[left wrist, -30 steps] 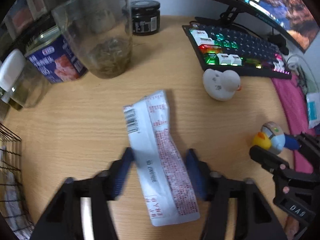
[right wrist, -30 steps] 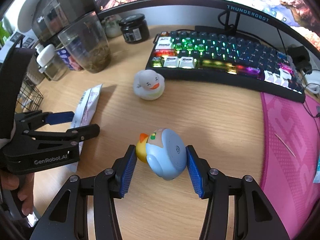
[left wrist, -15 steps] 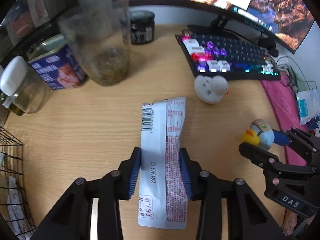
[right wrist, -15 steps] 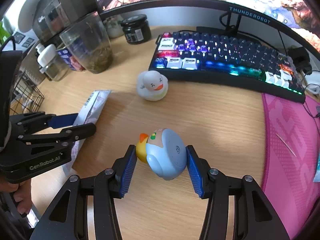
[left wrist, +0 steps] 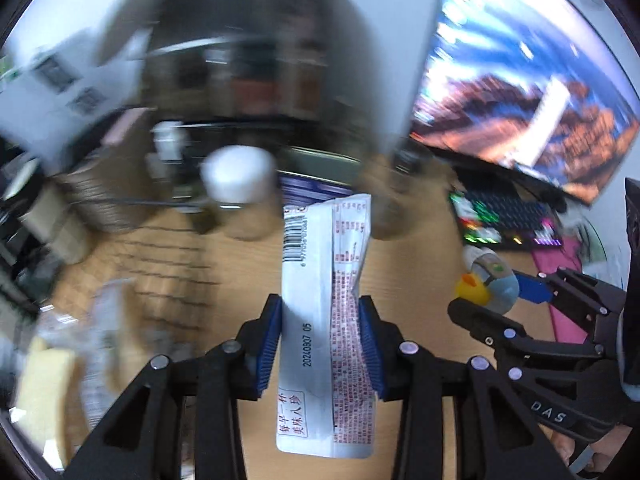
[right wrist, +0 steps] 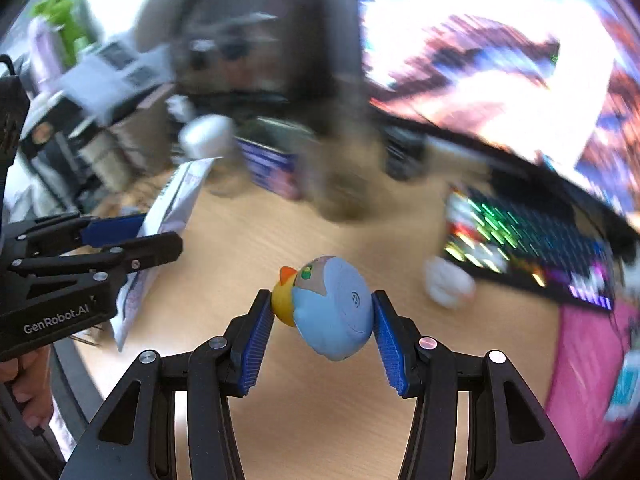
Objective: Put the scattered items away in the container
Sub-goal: 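Carry both items over the wire basket and open both grippers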
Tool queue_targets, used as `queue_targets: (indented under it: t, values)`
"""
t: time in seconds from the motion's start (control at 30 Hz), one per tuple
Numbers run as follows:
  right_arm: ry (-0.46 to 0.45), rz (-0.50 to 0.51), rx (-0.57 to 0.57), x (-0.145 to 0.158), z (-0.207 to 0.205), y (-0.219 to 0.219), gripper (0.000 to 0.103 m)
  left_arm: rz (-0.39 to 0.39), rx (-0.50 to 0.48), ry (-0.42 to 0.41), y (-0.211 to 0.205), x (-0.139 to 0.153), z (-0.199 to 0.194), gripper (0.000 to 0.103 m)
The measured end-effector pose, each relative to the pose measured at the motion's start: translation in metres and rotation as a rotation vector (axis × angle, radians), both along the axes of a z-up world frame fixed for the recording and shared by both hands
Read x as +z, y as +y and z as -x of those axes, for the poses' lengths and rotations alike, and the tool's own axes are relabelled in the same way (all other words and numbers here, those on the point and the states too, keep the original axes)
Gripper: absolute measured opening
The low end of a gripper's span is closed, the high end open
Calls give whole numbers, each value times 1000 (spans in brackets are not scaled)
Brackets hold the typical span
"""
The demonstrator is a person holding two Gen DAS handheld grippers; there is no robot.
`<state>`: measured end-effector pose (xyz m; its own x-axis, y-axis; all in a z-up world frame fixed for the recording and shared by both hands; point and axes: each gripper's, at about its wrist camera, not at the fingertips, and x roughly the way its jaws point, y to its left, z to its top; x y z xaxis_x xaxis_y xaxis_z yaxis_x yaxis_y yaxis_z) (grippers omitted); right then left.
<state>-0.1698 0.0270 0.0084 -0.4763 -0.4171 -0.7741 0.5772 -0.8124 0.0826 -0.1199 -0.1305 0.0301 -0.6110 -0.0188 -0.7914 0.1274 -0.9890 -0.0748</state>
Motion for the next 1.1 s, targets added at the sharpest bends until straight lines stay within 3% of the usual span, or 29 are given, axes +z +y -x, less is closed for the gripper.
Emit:
queue_targets:
  t: [0.17, 0.37, 0.57, 0.7, 0.77, 0.87, 1.1]
  values:
    - [51, 32, 153, 25, -27, -89, 51, 8, 146, 23, -70, 9, -40, 42]
    - [54, 25, 302, 25, -60, -185, 51, -2, 304, 4, -144, -3, -83, 42]
    - [37, 8, 365, 13, -79, -232, 51, -21, 336, -3, -167, -9, -101, 45]
    - [39, -3, 379, 8, -80, -242, 51, 19, 380, 10, -173, -7, -105, 57]
    - [40, -4, 369, 8, -79, -243, 55, -20, 389, 18, -178, -6, -109, 62]
    - [40, -5, 354, 9, -75, -237, 59, -55, 383, 23, -179, -6, -109, 63]
    - [36, -2, 325, 11, -71, -212, 59, -43, 333, 29, -157, 0, -100, 64]
